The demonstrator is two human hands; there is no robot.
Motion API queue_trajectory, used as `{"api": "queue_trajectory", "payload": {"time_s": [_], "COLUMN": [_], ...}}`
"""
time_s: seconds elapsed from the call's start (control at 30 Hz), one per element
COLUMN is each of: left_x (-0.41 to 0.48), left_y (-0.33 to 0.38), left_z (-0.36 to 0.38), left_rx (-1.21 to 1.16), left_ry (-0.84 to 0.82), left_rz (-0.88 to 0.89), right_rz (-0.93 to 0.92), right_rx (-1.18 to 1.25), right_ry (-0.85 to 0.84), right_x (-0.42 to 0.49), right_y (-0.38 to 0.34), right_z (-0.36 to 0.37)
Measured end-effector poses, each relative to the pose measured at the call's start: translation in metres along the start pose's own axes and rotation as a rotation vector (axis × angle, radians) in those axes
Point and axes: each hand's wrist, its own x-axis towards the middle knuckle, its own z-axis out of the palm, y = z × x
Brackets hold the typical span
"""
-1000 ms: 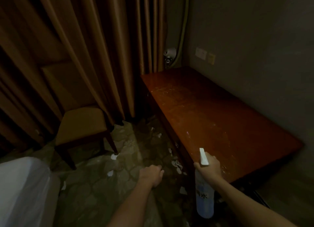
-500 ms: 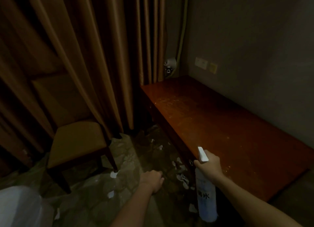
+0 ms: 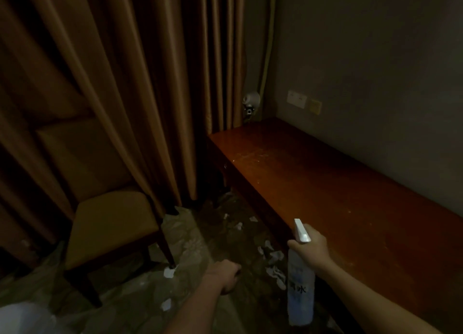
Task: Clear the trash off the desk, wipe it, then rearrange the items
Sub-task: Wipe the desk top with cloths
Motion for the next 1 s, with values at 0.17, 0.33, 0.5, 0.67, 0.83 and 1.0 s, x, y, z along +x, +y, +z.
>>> {"api": "queue_trajectory", "payload": {"time_s": [0.17, 0.33, 0.5, 0.67, 0.83, 1.0], "left_x": [0.015, 0.034, 0.065, 0.102, 0.132, 0.150], "left_y": [-0.002, -0.019, -0.035, -0.046, -0.051, -0.056], "left_z": [-0.012, -0.026, -0.045, -0.069, -0.092, -0.108], "left_rx": [-0.028, -0.055, -0.075, -0.084, -0.129, -0.131], "left_ry": [-0.002, -0.011, -0.014, -0.009, -0.020, 0.000], "left_rz": [0.025, -0.008, -0.057, -0.091, -0.124, -0.177], "right_rz": [-0.039, -0.078, -0.020, -0.014, -0.096, -0.145], "right_rx": [-0.080, -0.130, -0.082, -0.057, -0.106, -0.154], "right_ry": [-0.011, -0.003, -0.109, -0.103, -0.064, -0.083], "right_x": [0.026, 0.059, 0.099, 0.143, 0.196, 0.234], "right_y": [-0.015, -0.025, -0.025, -0.030, -0.046, -0.048], "right_z": [0.010, 0.025, 0.028, 0.036, 0.035, 0.041]}}
